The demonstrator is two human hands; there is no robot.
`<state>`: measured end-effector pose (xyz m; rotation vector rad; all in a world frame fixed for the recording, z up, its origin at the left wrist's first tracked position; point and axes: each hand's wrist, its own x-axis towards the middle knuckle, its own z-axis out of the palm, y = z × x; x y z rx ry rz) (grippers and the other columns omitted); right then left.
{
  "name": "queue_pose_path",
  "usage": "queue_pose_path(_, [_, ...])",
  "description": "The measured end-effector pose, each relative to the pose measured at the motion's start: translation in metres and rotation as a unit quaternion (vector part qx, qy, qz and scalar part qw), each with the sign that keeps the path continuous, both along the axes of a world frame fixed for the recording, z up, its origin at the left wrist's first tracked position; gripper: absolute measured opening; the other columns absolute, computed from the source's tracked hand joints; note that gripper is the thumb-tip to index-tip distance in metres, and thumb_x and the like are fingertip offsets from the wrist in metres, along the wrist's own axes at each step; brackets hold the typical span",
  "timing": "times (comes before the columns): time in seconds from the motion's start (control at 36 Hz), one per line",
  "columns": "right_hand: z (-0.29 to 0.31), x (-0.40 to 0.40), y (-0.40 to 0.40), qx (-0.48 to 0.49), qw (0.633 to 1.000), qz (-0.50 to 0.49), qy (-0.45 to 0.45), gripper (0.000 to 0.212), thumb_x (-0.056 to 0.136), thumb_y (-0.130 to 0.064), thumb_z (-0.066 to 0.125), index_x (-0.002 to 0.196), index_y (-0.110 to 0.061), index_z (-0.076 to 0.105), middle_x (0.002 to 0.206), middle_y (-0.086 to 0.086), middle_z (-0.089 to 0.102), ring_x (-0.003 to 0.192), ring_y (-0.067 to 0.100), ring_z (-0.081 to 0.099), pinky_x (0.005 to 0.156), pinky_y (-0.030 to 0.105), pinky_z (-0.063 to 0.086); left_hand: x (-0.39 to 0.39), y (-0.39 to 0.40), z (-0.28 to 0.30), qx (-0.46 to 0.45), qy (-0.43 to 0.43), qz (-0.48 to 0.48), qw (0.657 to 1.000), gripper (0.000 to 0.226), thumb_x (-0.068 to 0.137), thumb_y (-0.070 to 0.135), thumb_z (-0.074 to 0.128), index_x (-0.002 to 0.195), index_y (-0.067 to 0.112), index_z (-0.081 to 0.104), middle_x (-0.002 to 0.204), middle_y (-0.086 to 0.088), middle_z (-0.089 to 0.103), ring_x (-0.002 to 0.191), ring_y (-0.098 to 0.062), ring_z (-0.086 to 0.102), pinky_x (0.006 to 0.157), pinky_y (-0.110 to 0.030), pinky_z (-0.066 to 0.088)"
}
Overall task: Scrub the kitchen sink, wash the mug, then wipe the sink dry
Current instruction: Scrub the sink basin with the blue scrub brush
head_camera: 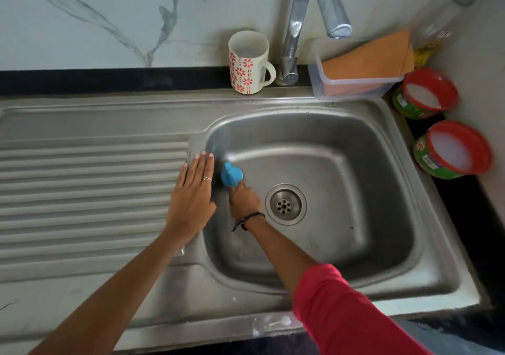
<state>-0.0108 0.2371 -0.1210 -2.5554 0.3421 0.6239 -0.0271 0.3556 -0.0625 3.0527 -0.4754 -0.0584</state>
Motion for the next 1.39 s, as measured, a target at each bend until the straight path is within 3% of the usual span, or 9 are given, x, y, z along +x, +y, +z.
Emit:
queue_pose_path(0.08, [-0.002,0.018,-0.045,-0.012,0.999,-0.034,-0.020,0.039,0.102,-0.025,0.030,0.133,-0.003,0.038,0.124,0.018,0.058,0.114,0.034,0.056,0.089,0.038,0.044,0.002,0.000,0.000,0.001,0.010,0.009,1.000,0.099,0.051,0.000,0.062,0.143,-0.003,0.027,0.147,-0.022,0.033,0.137,-0.035,0.032,0.112,-0.044,0.019])
queue_pose_path(0.25, [-0.005,0.039,-0.157,-0.072,0.964,-0.253,-0.035,0.039,0.099,-0.012,0.034,0.134,0.005,0.037,0.132,0.023,0.049,0.121,0.036,0.050,0.097,0.040,0.041,0.001,-0.003,0.004,-0.039,0.020,0.025,0.999,0.094,0.064,-0.002,0.051,0.148,0.003,0.008,0.155,-0.015,0.012,0.145,-0.027,0.008,0.117,-0.038,0.003])
queue_pose_path(0.42, [-0.019,0.032,-0.089,-0.060,0.982,-0.173,-0.044,0.054,0.096,-0.006,0.002,0.145,0.005,0.021,0.149,0.017,0.031,0.137,0.033,0.031,0.113,0.036,0.028,0.002,0.000,-0.001,-0.017,0.007,0.013,1.000,0.096,0.059,-0.002,0.053,0.147,0.003,0.015,0.152,-0.019,0.023,0.141,-0.032,0.022,0.115,-0.043,0.016])
queue_pose_path(0.56, [-0.008,0.016,0.002,0.015,0.998,-0.049,-0.021,0.040,0.101,-0.030,0.032,0.131,-0.004,0.037,0.116,0.016,0.062,0.105,0.034,0.061,0.084,0.040,0.047,0.001,0.000,-0.001,-0.023,0.008,0.008,1.000,0.093,0.061,-0.002,0.052,0.147,0.002,0.015,0.151,-0.020,0.025,0.141,-0.033,0.022,0.115,-0.047,0.022])
queue_pose_path(0.64, [-0.010,0.028,-0.025,-0.005,0.999,-0.033,-0.022,0.040,0.101,-0.029,0.031,0.132,-0.003,0.039,0.119,0.017,0.060,0.109,0.035,0.059,0.087,0.040,0.046,0.002,0.000,-0.002,-0.020,0.013,0.012,1.000,0.097,0.059,-0.003,0.054,0.147,0.002,0.014,0.151,-0.019,0.025,0.141,-0.032,0.023,0.115,-0.046,0.022])
queue_pose_path(0.86, [-0.010,0.028,-0.196,-0.066,0.953,-0.292,-0.050,0.039,0.098,-0.016,0.037,0.131,0.004,0.043,0.129,0.025,0.052,0.118,0.038,0.052,0.094,0.041,0.042,0.001,-0.003,0.002,-0.033,0.019,0.020,0.999,0.092,0.065,-0.005,0.049,0.148,0.003,0.009,0.155,-0.016,0.015,0.144,-0.029,0.013,0.118,-0.041,0.010])
queue_pose_path(1.0, [-0.007,0.011,-0.146,-0.054,0.966,-0.252,-0.024,0.041,0.099,-0.012,0.033,0.136,0.006,0.036,0.133,0.024,0.049,0.120,0.036,0.051,0.097,0.040,0.041,0.000,-0.003,0.002,-0.018,0.008,0.014,1.000,0.095,0.058,-0.003,0.056,0.146,0.001,0.020,0.150,-0.019,0.027,0.140,-0.032,0.025,0.115,-0.045,0.020])
queue_pose_path(1.22, [-0.011,0.000,-0.005,-0.047,0.999,0.009,-0.014,0.041,0.101,-0.028,0.031,0.133,-0.003,0.036,0.117,0.014,0.062,0.107,0.031,0.061,0.085,0.038,0.048,-0.001,-0.001,0.002,-0.008,0.000,0.003,1.000,0.093,0.058,-0.002,0.060,0.144,-0.001,0.024,0.148,-0.022,0.031,0.138,-0.035,0.030,0.113,-0.047,0.025])
queue_pose_path(1.39, [-0.010,0.016,-0.097,-0.094,0.991,-0.092,-0.024,0.040,0.103,-0.024,0.027,0.134,0.000,0.036,0.124,0.019,0.057,0.113,0.034,0.057,0.090,0.038,0.045,0.001,-0.002,0.001,-0.002,0.005,0.011,1.000,0.098,0.055,0.000,0.058,0.145,0.000,0.022,0.148,-0.021,0.031,0.138,-0.033,0.029,0.114,-0.043,0.018])
